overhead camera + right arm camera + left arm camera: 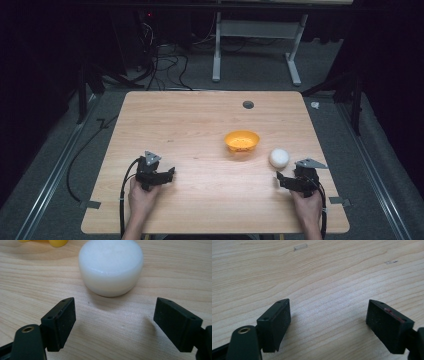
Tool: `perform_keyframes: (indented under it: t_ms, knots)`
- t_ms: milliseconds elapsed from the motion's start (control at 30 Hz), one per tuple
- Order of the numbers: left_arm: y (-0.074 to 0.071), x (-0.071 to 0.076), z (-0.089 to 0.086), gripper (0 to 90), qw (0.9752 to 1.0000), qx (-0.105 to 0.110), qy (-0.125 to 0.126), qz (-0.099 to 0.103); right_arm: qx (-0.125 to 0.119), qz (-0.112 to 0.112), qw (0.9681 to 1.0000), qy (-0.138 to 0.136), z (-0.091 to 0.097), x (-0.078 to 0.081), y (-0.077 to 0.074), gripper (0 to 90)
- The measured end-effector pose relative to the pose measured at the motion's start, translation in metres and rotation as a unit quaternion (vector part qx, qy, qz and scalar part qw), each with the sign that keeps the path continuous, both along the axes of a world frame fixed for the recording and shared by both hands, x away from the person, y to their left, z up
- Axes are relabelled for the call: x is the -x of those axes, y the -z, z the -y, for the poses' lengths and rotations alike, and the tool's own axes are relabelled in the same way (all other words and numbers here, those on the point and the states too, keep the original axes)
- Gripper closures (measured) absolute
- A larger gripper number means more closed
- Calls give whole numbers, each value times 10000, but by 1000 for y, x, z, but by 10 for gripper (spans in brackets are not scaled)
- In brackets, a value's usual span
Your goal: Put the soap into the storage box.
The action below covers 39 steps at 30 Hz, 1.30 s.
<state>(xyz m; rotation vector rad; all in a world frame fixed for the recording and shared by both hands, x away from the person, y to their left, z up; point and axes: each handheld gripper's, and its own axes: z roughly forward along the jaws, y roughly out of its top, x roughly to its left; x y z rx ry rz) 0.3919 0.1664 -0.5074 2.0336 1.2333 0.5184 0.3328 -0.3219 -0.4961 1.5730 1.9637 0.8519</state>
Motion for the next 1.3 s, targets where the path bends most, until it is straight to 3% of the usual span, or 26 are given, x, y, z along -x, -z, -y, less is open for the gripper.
perform_keyframes:
  t_ms: [533,900,1300]
  knots:
    - [0,0,0,203,10000,1,0,0,-68,209,9997,-135,-8,-15,-18,171]
    - [0,0,0,203,10000,2,0,0,10,232,9996,-134,-15,-32,-21,147]
    - [0,0,0,203,10000,4,1,-3,85,92,9998,-144,-19,-46,-19,142]
